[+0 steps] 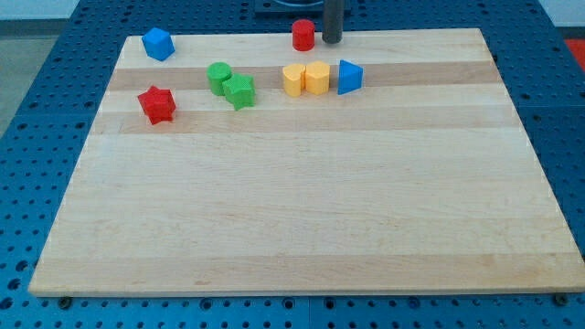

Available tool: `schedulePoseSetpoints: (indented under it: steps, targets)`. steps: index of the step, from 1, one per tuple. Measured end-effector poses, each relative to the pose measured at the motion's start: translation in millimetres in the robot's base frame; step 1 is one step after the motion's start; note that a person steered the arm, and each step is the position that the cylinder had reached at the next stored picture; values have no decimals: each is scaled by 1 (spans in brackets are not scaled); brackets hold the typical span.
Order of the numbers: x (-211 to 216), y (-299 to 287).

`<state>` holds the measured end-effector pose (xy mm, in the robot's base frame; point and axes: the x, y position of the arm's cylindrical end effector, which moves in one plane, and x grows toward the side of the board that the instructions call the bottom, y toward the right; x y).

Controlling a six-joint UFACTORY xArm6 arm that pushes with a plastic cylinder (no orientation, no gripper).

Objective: Move away from the red circle

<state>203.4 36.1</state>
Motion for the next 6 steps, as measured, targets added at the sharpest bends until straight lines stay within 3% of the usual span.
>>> schedulePoseSetpoints:
  steps: [2, 3, 5, 6]
  targets:
    - [0, -32]
    - [1, -17]
    - [21, 116]
    - [66, 167]
